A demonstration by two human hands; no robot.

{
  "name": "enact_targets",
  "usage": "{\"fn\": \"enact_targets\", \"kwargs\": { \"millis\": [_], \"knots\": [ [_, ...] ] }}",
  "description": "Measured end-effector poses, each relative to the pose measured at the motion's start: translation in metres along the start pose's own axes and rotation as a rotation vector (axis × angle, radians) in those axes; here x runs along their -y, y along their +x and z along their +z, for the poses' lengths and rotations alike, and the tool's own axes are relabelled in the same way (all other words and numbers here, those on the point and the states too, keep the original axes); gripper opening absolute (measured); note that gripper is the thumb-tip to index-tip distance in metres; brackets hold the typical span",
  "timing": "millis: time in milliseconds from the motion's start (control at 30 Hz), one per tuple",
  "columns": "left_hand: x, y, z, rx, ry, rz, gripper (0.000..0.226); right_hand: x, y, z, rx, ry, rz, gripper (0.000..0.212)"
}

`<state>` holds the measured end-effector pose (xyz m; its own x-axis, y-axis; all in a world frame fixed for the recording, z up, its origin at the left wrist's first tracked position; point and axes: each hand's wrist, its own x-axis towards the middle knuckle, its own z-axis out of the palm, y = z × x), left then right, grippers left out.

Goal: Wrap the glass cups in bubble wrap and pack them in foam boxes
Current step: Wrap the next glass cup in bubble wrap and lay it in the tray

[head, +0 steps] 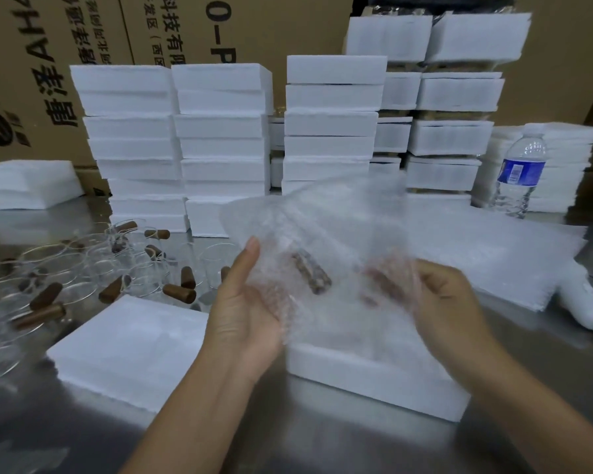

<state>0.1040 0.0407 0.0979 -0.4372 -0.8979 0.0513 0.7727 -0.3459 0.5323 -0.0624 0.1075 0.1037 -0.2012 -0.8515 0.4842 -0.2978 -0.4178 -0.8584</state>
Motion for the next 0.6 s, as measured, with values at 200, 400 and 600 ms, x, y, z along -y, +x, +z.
{"fn": "enact_targets", "kwargs": {
  "millis": [200,400,600],
  "knots": [
    [-0.004,0.003,-0.007,-0.012,-0.165,0.069,0.106,-0.01,0.006,-0.007,-0.293,0.207,0.161,0.07],
    [0.002,0.0,-0.003,0.078,-0.128,0.049,0.101,-0.007,0.0,0.004,0.064,0.187,0.186,0.046],
    [0.01,0.001,-0.001,0.155,-0.026,0.043,0.079,-0.001,0.008,-0.009,-0.12,0.255,0.121,0.021]
  ]
}}
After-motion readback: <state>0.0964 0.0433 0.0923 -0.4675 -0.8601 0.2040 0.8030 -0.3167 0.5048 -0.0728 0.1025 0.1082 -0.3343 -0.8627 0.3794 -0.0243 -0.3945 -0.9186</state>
